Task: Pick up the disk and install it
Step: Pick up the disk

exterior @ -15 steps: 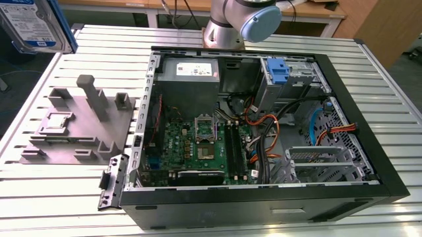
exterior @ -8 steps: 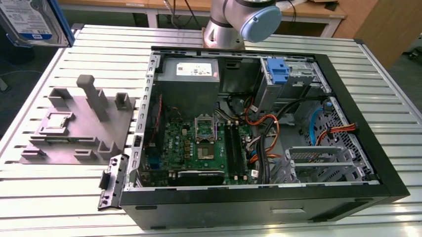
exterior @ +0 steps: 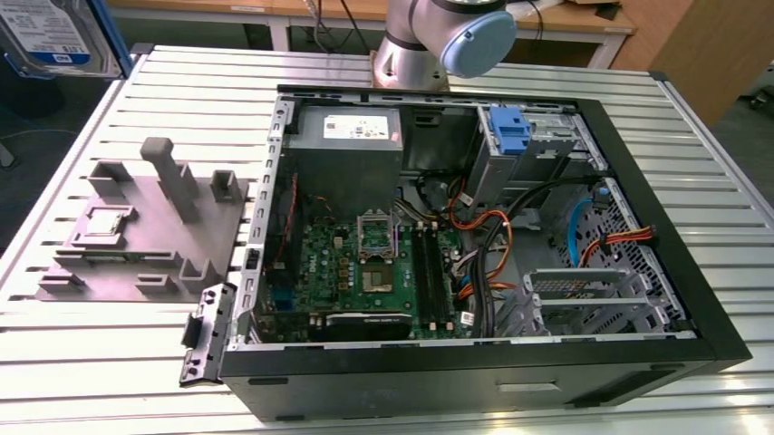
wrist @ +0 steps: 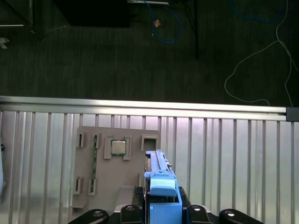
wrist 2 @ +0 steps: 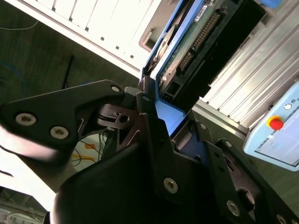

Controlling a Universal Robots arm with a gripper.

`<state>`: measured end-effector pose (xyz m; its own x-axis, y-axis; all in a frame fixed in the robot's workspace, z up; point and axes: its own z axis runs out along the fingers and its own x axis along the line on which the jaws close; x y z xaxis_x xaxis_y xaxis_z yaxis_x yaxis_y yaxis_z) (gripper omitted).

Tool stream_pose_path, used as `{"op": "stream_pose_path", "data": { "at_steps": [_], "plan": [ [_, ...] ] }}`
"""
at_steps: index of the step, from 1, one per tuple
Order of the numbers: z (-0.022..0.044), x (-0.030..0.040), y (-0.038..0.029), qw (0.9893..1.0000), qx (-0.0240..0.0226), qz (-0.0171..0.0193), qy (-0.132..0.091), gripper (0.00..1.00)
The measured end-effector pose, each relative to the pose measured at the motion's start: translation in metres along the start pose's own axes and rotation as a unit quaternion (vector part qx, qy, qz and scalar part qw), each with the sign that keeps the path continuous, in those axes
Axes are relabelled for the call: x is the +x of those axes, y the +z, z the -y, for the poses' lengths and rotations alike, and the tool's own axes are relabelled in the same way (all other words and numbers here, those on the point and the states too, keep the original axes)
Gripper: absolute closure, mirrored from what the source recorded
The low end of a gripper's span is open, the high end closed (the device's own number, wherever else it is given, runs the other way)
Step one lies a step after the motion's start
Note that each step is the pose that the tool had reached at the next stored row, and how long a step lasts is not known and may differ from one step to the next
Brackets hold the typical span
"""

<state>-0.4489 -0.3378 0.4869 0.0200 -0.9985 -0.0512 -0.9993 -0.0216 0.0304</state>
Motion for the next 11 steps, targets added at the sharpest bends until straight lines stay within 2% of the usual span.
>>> {"op": "stream_pose_path", "data": {
  "at_steps": [3, 11],
  "plan": [
    [-0.0001, 0.0053, -0.0002, 1.0000, 0.0000, 0.0000, 0.000, 0.63],
    [0.0009, 0.0058, -0.0002, 1.0000, 0.0001, 0.0001, 0.000, 0.63]
  ]
}}
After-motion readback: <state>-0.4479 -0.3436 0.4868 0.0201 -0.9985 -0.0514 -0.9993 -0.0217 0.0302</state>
